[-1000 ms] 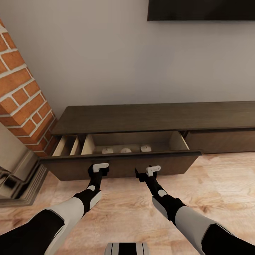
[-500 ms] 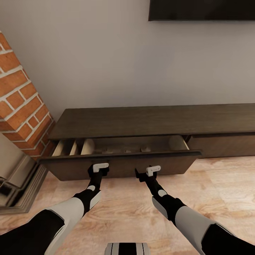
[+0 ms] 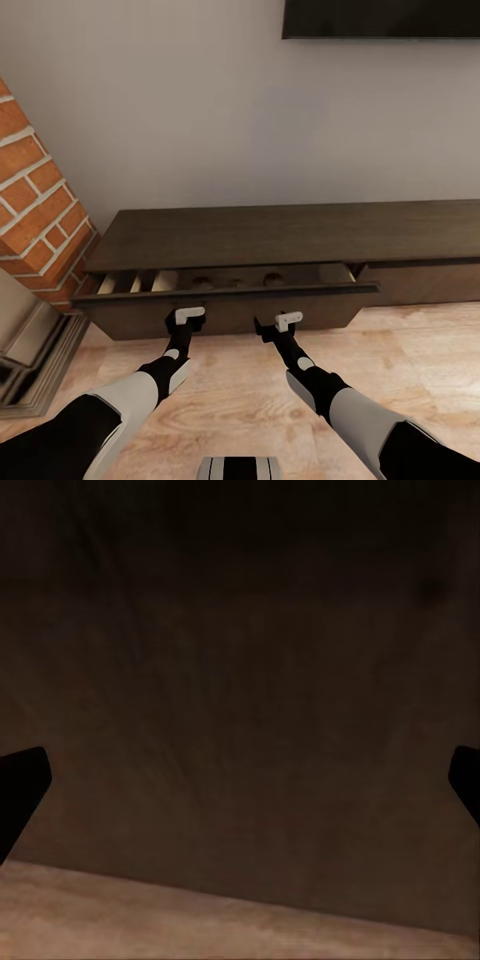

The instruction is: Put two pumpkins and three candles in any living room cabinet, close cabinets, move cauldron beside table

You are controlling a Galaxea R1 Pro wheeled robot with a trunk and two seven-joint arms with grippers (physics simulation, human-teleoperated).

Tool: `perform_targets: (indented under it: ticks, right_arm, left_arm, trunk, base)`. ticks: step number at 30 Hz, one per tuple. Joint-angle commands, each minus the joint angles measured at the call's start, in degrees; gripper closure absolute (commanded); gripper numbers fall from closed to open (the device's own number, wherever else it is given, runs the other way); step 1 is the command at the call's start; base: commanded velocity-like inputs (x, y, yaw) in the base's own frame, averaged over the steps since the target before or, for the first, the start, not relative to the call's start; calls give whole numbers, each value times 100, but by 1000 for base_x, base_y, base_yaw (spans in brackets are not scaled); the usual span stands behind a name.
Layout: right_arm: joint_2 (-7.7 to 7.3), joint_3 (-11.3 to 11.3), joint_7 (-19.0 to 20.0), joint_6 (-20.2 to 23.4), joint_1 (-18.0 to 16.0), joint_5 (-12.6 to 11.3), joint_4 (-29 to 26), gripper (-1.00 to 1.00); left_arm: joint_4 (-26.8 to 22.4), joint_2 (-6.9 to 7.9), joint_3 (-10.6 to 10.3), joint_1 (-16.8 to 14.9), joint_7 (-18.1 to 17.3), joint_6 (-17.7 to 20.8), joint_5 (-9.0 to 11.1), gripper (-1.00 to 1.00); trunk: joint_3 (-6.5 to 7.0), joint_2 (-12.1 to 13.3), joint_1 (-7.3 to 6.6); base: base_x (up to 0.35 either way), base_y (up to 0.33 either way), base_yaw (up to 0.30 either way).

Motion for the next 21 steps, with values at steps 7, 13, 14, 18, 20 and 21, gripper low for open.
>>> perform_targets:
  ticks: [7, 13, 14, 18, 20, 21]
  right_arm:
    - [-1, 48, -36, -21, -6, -29, 3, -100]
    - [-1, 48, -36, -21, -6, -29, 2, -100]
    - [-1, 48, -36, -21, -6, -29, 3, -100]
    - [-1, 48, -36, -21, -6, -29, 3, -100]
    - [-1, 48, -36, -21, -6, -29, 3, -100]
    - [-1, 48, -36, -21, -6, -29, 3, -100]
  left_arm:
    - [0, 3, -53, -5, 33, 45, 20, -100]
    - [0, 3, -53, -5, 33, 47, 20, -100]
    - [1, 4, -54, -5, 33, 47, 20, -100]
    - [0, 4, -55, -5, 33, 48, 20, -100]
    - [0, 3, -55, -5, 33, 48, 20, -100]
    - [0, 4, -55, -5, 33, 48, 20, -100]
  trunk:
    - [-4, -1, 1]
    - [-4, -1, 1]
    - [-4, -1, 1]
    - [-4, -1, 1]
    - [-4, -1, 1]
    - [-4, -1, 1]
  base:
    - [134, 0, 0]
    - [134, 0, 0]
    - [134, 0, 0]
    - [134, 0, 0]
    - [134, 0, 0]
    - [134, 0, 0]
